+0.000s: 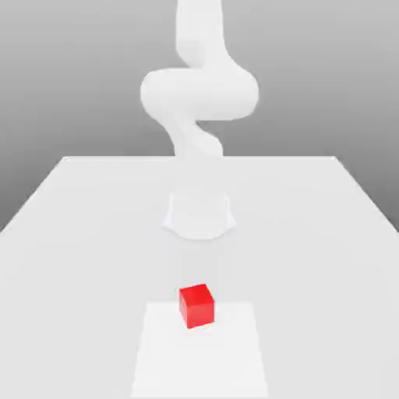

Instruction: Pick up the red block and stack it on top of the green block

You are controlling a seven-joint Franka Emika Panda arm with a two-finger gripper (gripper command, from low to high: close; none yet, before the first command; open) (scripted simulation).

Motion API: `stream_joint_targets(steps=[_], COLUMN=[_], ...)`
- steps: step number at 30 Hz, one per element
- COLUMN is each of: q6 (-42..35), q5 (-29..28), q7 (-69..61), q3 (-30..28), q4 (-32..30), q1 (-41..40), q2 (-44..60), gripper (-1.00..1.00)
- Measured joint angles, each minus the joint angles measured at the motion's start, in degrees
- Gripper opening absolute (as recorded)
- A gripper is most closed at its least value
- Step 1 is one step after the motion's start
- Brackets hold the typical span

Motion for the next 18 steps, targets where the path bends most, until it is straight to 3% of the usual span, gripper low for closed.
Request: stream_joint_targets(steps=[13,18], q6=[17.92,28.58], q5=[-0.57,-0.82], q7=[-12.53,-17.53], q3=[-4.6,-5.32], q4=[-22.79,-30.58], q1=[3.69,4.46], q2=[23.46,37.76], gripper=[0.0,0.0])
